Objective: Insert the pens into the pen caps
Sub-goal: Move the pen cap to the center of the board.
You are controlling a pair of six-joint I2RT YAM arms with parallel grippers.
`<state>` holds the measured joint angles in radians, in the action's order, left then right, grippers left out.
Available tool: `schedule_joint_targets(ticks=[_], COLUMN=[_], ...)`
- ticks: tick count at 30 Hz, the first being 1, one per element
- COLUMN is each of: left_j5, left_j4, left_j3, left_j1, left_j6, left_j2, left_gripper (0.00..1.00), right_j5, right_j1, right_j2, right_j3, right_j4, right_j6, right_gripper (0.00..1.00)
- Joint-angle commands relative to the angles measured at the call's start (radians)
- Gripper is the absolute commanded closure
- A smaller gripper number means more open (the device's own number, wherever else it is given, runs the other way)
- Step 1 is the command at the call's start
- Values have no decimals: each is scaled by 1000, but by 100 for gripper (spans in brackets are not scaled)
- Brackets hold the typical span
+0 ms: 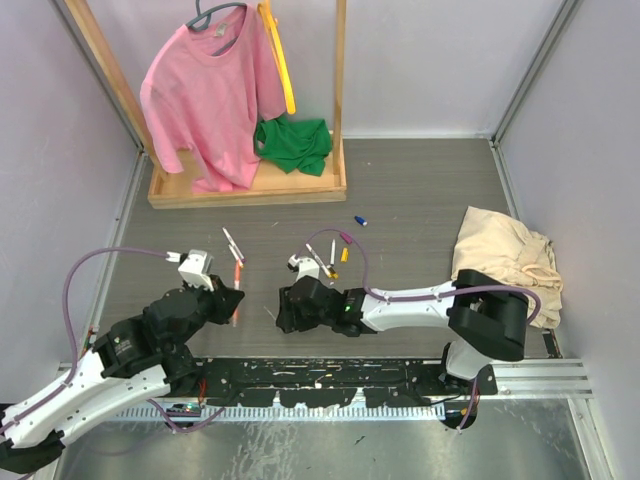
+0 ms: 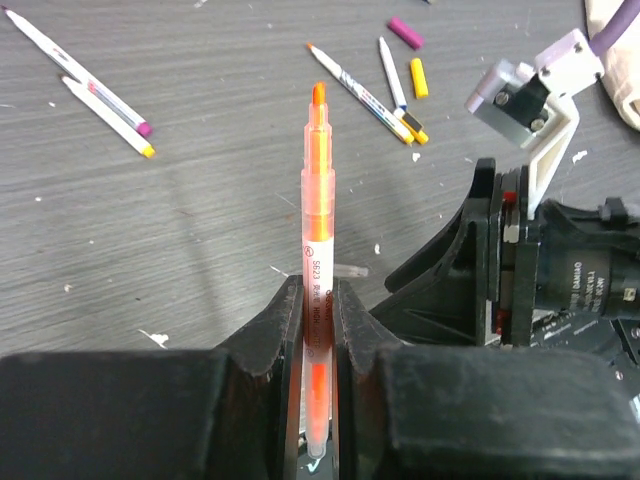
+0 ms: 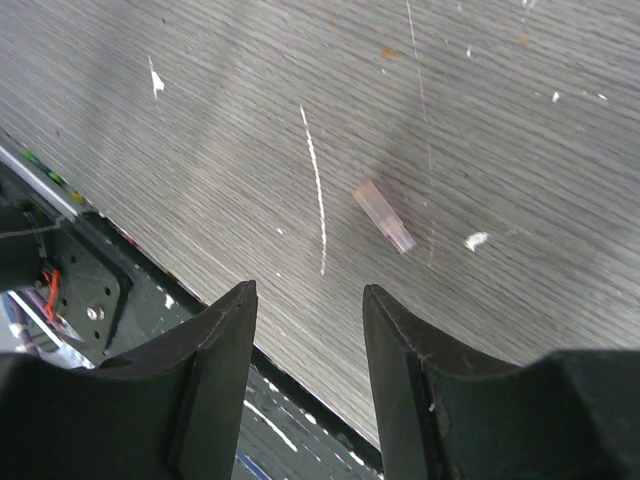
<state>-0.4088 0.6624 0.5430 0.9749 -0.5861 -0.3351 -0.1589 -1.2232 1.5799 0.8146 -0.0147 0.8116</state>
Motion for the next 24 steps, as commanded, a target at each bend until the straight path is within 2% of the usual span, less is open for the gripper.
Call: schedule_joint_targets(ticks=[1,11,18,24], left_j5=[-115,-159,-157,-146], left_j4=[33,36,36,35], left_j3=[53,39,33,38], left_j1=[-4,-4,-3,-3], left_j6=[23,24,23,25], left_j2=[4,55,67,50], left_gripper=[100,100,100,100], right_j5=[-9,-9,-113,-124], right_j1=[-6,1,7,14], right_j2=[35,129,144,166], right_j3=[18,55,93,113], right_j4=[-133,-126,-5,16], right_j6=[73,103,122,119], right_gripper=[47,44,42,42])
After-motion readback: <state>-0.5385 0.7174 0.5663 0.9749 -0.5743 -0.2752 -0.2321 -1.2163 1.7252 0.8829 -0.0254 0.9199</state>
